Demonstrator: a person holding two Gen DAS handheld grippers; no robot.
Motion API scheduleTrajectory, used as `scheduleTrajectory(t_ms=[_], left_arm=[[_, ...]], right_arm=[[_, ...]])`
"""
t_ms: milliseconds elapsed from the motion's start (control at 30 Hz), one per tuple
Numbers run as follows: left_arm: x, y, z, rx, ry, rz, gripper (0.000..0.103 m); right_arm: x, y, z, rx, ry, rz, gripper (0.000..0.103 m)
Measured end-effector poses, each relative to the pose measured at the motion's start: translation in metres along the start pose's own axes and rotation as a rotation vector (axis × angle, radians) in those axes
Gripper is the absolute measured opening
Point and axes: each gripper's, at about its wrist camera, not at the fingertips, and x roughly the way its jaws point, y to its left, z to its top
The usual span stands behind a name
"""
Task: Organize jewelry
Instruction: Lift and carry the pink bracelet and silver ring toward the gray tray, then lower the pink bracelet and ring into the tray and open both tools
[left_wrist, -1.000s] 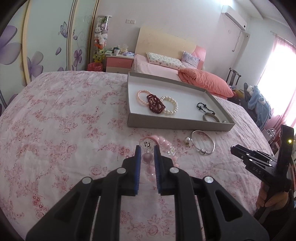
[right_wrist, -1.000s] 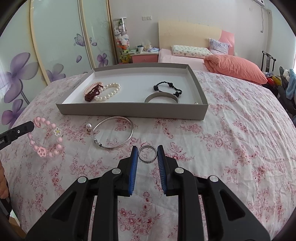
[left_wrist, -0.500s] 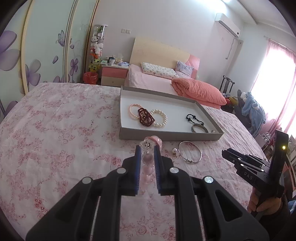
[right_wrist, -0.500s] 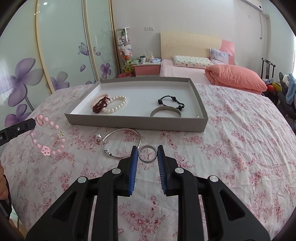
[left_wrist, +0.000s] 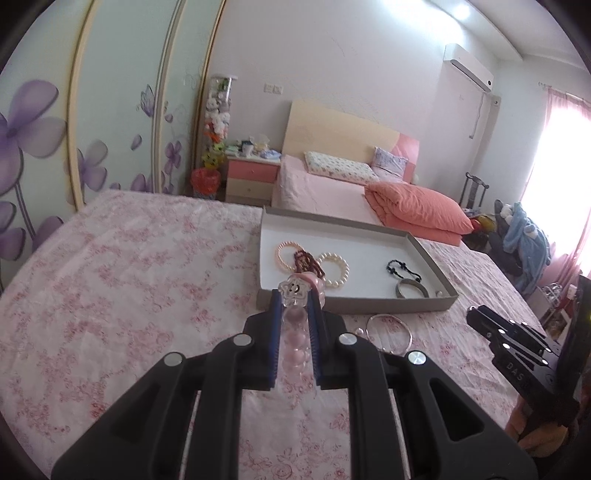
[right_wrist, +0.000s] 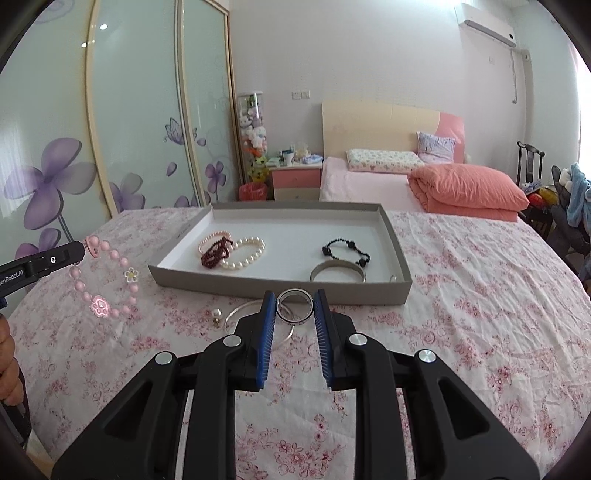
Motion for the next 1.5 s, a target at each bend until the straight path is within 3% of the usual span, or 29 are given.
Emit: scheduleTrajectory(t_ms=[200,833,1500], left_arm=[[-0.005,-0.019,0.007,0.058,-0.052,0.052,0.015],[0.012,-0.052,0.024,0.144,-0.092,0.144,0.015],[0.049,-0.07,0.036,0.186,-0.065,0.162,0.015]], right_arm=[[-0.006,0.004,0.009,-0.008,-0.066,-0.016,0.023],[-0.003,-0.001,0.039,-0.026,-0.185,-0.067,0.023],[0.014,-0.016,0.048,0.003,-0.193,-0.071,0.023]])
